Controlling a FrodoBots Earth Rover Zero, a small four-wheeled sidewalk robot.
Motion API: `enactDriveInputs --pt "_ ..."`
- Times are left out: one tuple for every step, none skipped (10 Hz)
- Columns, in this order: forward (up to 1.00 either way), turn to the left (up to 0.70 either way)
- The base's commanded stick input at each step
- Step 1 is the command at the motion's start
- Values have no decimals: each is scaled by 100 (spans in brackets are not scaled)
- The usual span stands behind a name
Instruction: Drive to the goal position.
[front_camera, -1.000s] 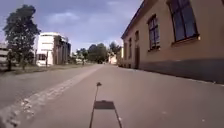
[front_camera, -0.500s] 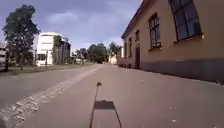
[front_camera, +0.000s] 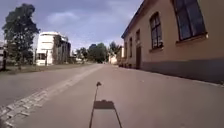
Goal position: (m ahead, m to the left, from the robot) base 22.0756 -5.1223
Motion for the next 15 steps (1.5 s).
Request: enactDriveInputs --pt "45 0" --pt "45 0" --pt "45 0" --pt "45 0" --pt "45 0" --pt "45 0" --pt "45 0" --pt "45 0" --pt "45 0" --pt "45 0" --pt "45 0" --pt "45 0" --pt "45 0" --pt "45 0" --pt "45 0"
